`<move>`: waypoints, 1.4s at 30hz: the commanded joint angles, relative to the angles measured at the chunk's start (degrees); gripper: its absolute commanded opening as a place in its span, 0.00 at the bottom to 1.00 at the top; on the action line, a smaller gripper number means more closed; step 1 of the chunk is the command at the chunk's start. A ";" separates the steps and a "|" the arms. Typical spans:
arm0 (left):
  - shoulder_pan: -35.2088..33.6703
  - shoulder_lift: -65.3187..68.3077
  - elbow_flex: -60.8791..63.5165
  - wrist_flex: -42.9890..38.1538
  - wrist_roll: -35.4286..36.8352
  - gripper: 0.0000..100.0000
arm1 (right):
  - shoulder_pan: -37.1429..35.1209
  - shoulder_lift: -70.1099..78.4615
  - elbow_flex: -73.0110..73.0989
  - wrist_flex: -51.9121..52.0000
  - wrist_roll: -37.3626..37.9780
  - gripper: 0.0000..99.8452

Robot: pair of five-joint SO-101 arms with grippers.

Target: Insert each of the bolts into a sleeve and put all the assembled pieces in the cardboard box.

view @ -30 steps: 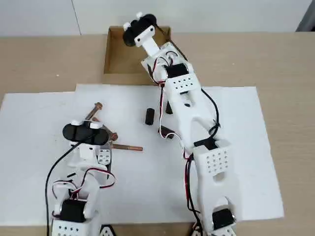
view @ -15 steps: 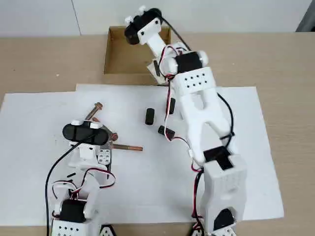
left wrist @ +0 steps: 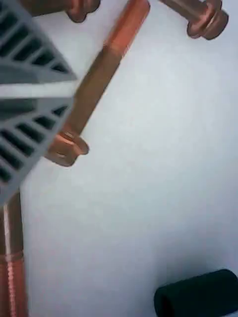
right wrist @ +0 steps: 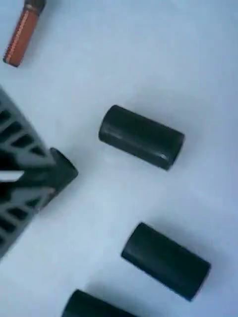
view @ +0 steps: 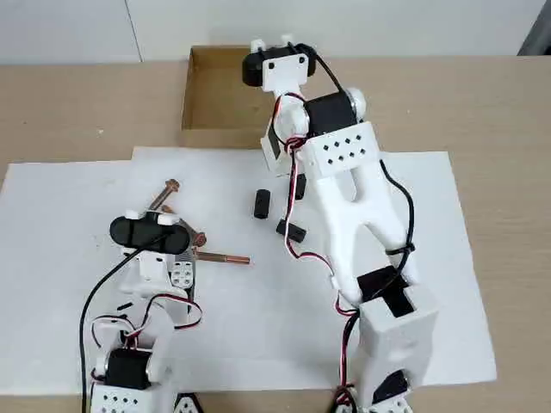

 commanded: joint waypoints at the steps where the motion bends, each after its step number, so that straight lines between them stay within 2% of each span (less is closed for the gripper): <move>1: -0.35 -0.53 -0.31 0.53 0.26 0.01 | 0.04 -3.91 0.62 0.92 -1.14 0.02; 4: -0.35 -0.53 -0.31 0.53 0.26 0.01 | 1.89 -3.47 2.81 0.92 -1.14 0.04; 8: -0.35 -0.53 -0.31 0.53 0.26 0.01 | 5.23 -3.38 6.68 0.57 -1.32 0.14; 10: -0.35 -0.53 -0.31 0.53 0.26 0.01 | 6.11 -3.38 8.70 0.48 -1.32 0.16; 30: -0.35 -0.62 -0.31 1.49 0.26 0.01 | 7.87 10.86 11.25 -12.26 -0.88 0.17; 42: -0.35 -0.62 -0.31 1.49 0.26 0.01 | 9.45 15.60 11.25 -13.67 1.49 0.17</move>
